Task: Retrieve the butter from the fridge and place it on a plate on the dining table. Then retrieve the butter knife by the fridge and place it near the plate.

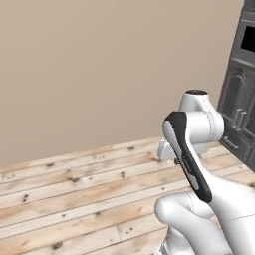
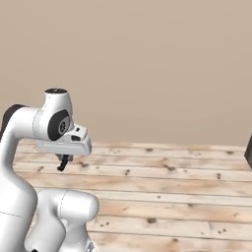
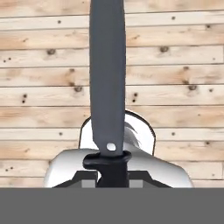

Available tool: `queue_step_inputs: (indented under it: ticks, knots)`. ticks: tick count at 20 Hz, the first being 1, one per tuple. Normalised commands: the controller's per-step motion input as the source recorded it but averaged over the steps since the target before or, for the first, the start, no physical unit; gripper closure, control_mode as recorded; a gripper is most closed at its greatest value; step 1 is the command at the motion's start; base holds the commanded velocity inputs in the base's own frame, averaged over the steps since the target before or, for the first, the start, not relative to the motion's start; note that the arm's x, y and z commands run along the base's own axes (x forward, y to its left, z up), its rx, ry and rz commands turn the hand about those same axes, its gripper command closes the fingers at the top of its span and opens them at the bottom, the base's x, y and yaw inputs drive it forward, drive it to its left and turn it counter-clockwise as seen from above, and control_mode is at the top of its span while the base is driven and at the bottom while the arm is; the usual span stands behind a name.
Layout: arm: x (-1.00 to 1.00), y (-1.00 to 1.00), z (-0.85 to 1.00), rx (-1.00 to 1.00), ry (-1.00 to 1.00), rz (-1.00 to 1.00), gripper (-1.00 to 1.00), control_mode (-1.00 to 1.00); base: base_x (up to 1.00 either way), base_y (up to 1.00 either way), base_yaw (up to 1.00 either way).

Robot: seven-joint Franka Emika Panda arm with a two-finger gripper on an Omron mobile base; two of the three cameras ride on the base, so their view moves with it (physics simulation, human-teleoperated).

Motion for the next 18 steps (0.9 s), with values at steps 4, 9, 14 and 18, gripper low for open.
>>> queue_step_inputs:
  ticks: [4,9,14,18]
  knots:
    - [0.00,0.00,0.00,0.00,0.00,0.00,1.00,1.00,1.00,0.53,0.21]
    - [0.00,0.00,0.00,0.00,0.00,0.00,1.00,1.00,1.00,0.39,0.46]
    - [0.00,0.00,0.00,0.00,0.00,0.00,1.00,1.00,0.89,0.00,0.70]
    - [0.00,0.00,0.00,0.00,0.00,0.00,1.00,1.00,0.74,0.00,0.79]
